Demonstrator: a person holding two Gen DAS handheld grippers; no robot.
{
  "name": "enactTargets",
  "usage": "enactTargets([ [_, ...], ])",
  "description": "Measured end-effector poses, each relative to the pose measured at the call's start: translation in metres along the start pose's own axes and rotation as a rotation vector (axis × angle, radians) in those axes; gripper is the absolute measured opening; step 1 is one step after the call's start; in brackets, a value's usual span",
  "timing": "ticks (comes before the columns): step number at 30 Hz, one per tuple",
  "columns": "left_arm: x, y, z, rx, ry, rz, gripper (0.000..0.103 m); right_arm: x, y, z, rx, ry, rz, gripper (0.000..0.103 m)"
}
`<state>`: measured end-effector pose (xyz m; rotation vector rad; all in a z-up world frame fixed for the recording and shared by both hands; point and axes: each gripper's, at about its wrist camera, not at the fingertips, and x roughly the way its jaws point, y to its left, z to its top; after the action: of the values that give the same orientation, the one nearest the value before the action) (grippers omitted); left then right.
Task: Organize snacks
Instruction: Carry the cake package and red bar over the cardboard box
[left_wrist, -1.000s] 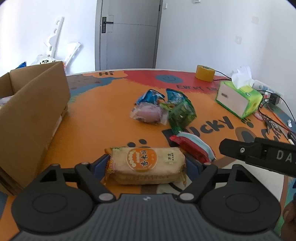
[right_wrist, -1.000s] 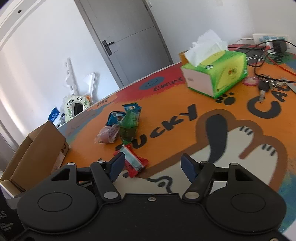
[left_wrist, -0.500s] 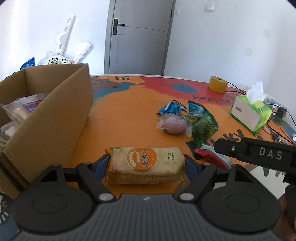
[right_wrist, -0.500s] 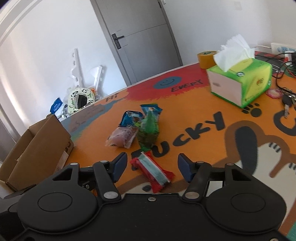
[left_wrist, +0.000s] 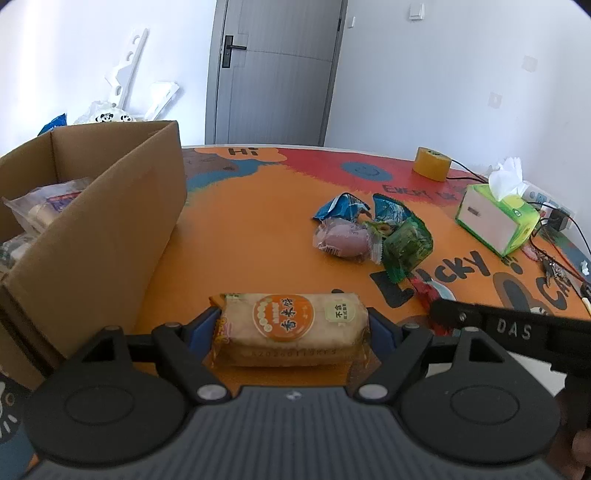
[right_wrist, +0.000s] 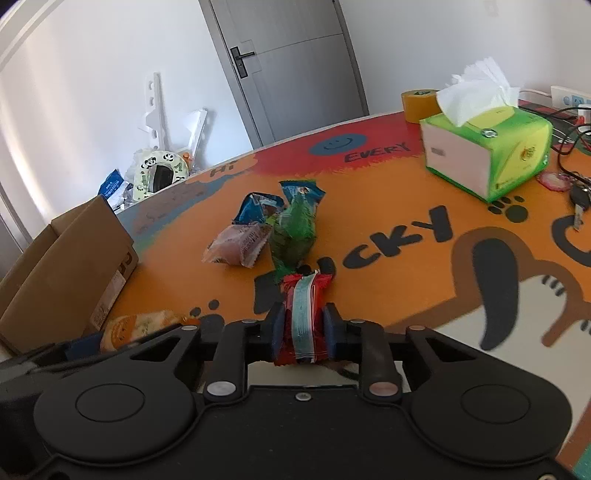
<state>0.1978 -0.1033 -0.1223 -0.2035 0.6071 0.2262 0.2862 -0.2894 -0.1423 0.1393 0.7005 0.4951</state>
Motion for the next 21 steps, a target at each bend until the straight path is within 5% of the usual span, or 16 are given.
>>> enactTargets([
  [14, -0.023, -0.006, -0.004, 0.008, -0.04, -0.06, 0.081, -0.035, -0.009, -0.021, 0.04, -0.014, -0.089, 0.022],
  [21, -0.027, -0.007, -0.005, 0.003, -0.039, -0.071, 0.081, -0.035, -0.006, -0.022, 0.023, -0.022, -0.089, 0.034],
])
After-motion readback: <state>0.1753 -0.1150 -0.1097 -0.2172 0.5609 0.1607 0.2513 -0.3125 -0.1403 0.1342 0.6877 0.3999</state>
